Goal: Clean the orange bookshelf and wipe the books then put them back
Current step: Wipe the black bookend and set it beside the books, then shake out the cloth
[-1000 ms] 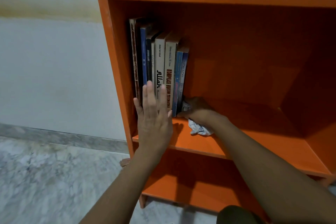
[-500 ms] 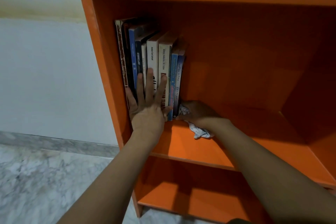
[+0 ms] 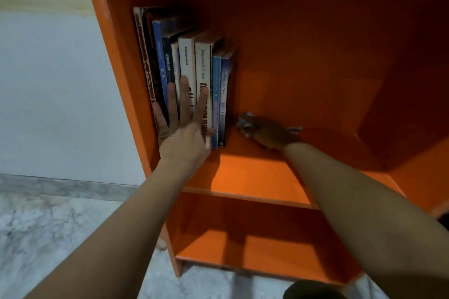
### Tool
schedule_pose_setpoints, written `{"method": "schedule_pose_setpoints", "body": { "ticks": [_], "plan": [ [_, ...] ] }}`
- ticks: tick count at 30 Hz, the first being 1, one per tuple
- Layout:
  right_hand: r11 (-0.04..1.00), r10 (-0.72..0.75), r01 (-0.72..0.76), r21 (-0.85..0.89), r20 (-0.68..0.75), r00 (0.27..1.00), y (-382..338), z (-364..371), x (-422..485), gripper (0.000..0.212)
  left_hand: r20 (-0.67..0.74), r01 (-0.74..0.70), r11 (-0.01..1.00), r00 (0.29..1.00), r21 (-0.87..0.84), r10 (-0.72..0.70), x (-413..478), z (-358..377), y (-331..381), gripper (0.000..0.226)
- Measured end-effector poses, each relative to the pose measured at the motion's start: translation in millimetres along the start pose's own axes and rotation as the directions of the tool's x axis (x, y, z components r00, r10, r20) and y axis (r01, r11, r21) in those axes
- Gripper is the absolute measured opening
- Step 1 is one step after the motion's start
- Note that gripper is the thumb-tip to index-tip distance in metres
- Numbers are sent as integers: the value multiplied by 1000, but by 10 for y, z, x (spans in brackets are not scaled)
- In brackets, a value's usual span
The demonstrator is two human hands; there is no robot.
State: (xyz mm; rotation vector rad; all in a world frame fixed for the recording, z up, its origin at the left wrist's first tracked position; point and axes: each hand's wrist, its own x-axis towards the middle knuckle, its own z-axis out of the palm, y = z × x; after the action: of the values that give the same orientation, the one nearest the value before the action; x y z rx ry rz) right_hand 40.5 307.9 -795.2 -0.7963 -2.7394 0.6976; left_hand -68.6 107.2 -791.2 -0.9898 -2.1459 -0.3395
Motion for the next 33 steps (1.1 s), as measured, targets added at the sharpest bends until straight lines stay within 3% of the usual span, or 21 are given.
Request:
{"method": "schedule_pose_setpoints", "body": {
  "ticks": [5, 7, 9, 11, 14, 15, 17, 18, 21, 24, 26, 29, 33],
  "plan": [
    [990, 15, 0, -138, 112, 994, -392, 225, -439, 49, 57, -80, 994, 995, -80, 84, -77, -171, -123, 88],
    [974, -33, 47, -221, 67, 997, -530, 286, -697, 48, 63, -89, 976, 993, -198, 103, -97, -312, -196, 79],
    [978, -101, 103, -184, 22, 995, -667, 350, -887, 45, 57, -68, 929, 994, -363, 95, -97, -484, -250, 65],
    [979, -142, 153, -131, 96, 985, -902, 493, -1033, 38, 87, -45, 827, 990, -560, 113, -143, -638, -311, 57],
    [977, 6, 62, -204, 319, 948, -1370, 707, -1218, 14, 192, 31, 609, 961, -793, 200, -298, -748, -395, 40],
    [981, -15, 79, -175, 343, 939, -1459, 735, -1263, 16, 191, 57, 559, 964, -827, 184, -355, -749, -417, 36],
    [978, -203, 210, -2, 256, 945, -1453, 679, -1369, 15, 150, 96, 478, 986, -873, 77, -469, -741, -465, 29],
    [964, -259, 247, 94, 148, 955, -1378, 578, -1422, 28, 114, 107, 449, 993, -887, -12, -523, -732, -487, 27],
    [957, -111, 171, 233, -250, 962, -943, 165, -1520, 47, 12, 173, 456, 942, -873, -335, -682, -745, -511, 22],
    [980, 101, 7, 198, -531, 841, -509, -292, -1563, 19, 90, 402, 429, 806, -809, -585, -740, -691, -448, 33],
    [971, 233, -161, 176, -557, 798, -279, -354, -1481, 14, 265, 564, 342, 733, -752, -626, -750, -608, -441, 44],
    [931, 364, -336, 140, -384, 849, -109, -105, -1299, 16, 331, 555, 353, 783, -753, -526, -780, -501, -496, 35],
    [986, 115, -140, -89, -245, 963, -559, 356, -1145, 28, 279, 464, 405, 855, -788, -437, -766, -538, -584, 18]
  ]
}}
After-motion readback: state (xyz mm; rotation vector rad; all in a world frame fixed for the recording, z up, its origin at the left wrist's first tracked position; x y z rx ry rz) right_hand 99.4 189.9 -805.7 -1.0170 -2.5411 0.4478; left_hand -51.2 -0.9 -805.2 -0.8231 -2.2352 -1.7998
